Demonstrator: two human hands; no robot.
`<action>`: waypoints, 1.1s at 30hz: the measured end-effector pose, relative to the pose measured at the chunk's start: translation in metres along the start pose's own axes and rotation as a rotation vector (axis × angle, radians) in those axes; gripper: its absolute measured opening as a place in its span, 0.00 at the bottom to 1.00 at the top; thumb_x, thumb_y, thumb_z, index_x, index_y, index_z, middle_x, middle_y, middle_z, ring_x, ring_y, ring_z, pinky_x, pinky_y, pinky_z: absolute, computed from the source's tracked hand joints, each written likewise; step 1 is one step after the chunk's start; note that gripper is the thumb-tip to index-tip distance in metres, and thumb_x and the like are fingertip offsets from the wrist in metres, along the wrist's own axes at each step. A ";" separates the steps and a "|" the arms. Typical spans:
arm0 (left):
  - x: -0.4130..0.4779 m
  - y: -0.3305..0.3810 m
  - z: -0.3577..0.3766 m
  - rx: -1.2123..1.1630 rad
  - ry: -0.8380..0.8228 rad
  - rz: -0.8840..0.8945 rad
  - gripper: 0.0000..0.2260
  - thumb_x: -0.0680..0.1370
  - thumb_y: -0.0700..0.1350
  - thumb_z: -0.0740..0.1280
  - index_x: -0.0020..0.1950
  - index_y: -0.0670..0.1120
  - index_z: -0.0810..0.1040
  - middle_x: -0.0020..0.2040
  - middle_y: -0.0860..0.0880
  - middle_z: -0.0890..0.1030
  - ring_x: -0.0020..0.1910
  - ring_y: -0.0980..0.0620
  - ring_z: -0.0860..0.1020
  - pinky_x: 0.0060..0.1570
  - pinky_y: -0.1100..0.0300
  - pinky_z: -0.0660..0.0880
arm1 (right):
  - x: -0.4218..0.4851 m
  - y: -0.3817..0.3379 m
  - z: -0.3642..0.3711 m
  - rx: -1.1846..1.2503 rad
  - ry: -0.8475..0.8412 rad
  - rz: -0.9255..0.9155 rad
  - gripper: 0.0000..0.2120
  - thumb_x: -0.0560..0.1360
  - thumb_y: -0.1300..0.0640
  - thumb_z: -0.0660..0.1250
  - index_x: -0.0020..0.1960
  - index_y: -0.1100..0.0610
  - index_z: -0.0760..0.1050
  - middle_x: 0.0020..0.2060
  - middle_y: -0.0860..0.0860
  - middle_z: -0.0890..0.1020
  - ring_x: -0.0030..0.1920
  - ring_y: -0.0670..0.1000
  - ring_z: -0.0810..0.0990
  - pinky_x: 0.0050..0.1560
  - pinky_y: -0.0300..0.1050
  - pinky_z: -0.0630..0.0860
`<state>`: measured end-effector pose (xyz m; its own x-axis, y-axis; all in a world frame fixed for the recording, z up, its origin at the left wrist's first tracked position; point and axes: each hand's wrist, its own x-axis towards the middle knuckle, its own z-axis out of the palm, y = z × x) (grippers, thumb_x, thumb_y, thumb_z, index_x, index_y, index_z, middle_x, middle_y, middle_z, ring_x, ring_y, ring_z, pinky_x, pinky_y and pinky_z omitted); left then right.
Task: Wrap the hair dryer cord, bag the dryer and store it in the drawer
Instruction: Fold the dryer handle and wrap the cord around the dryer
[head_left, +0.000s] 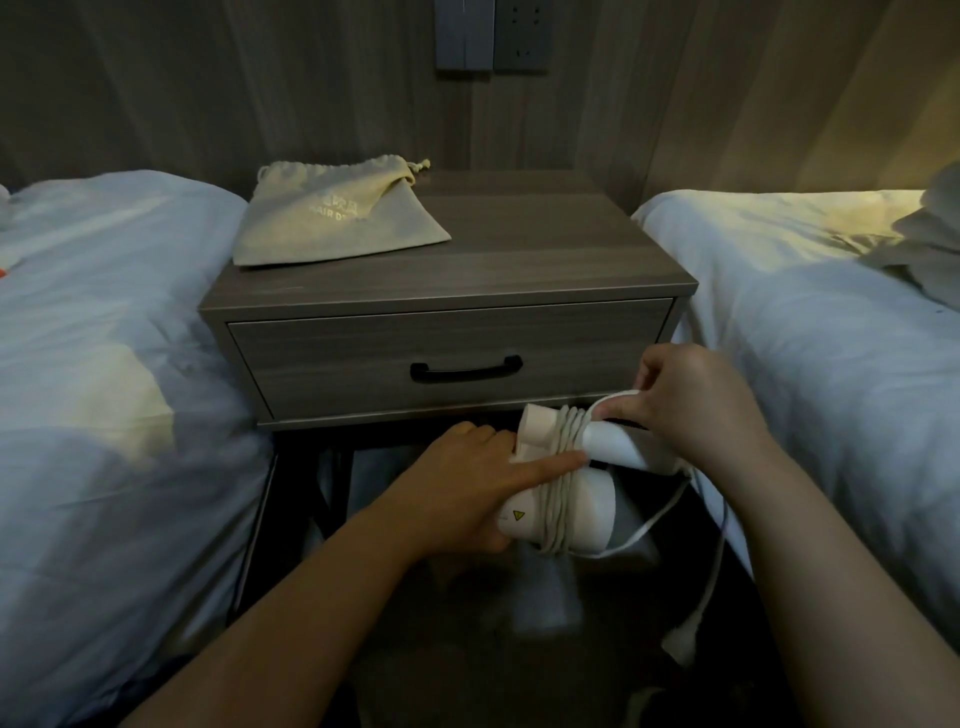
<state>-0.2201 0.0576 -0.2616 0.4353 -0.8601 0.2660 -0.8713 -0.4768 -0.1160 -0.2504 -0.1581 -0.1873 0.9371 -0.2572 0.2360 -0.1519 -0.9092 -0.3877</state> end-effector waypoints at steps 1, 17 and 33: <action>0.000 0.000 0.000 -0.016 -0.011 0.000 0.43 0.64 0.59 0.71 0.74 0.58 0.52 0.50 0.45 0.79 0.42 0.47 0.78 0.45 0.53 0.75 | 0.000 0.000 0.000 -0.006 -0.013 -0.006 0.22 0.58 0.44 0.77 0.28 0.55 0.67 0.25 0.50 0.73 0.31 0.51 0.73 0.29 0.44 0.64; 0.002 0.007 -0.011 -0.382 -0.061 -0.153 0.43 0.66 0.61 0.67 0.71 0.66 0.41 0.61 0.48 0.75 0.57 0.49 0.74 0.60 0.54 0.70 | 0.023 0.055 0.013 1.228 -0.479 0.224 0.05 0.59 0.65 0.74 0.29 0.57 0.80 0.24 0.51 0.81 0.24 0.43 0.78 0.25 0.33 0.74; 0.009 0.005 -0.022 -1.325 0.300 -0.605 0.47 0.60 0.44 0.77 0.68 0.69 0.55 0.62 0.68 0.68 0.59 0.64 0.72 0.56 0.61 0.74 | 0.009 0.025 0.023 1.409 -0.783 -0.064 0.24 0.57 0.52 0.79 0.53 0.53 0.82 0.43 0.51 0.83 0.41 0.46 0.79 0.39 0.37 0.76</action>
<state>-0.2253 0.0515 -0.2389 0.8794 -0.4496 0.1566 -0.2191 -0.0903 0.9715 -0.2381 -0.1752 -0.2155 0.9197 0.3909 -0.0356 -0.1273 0.2111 -0.9691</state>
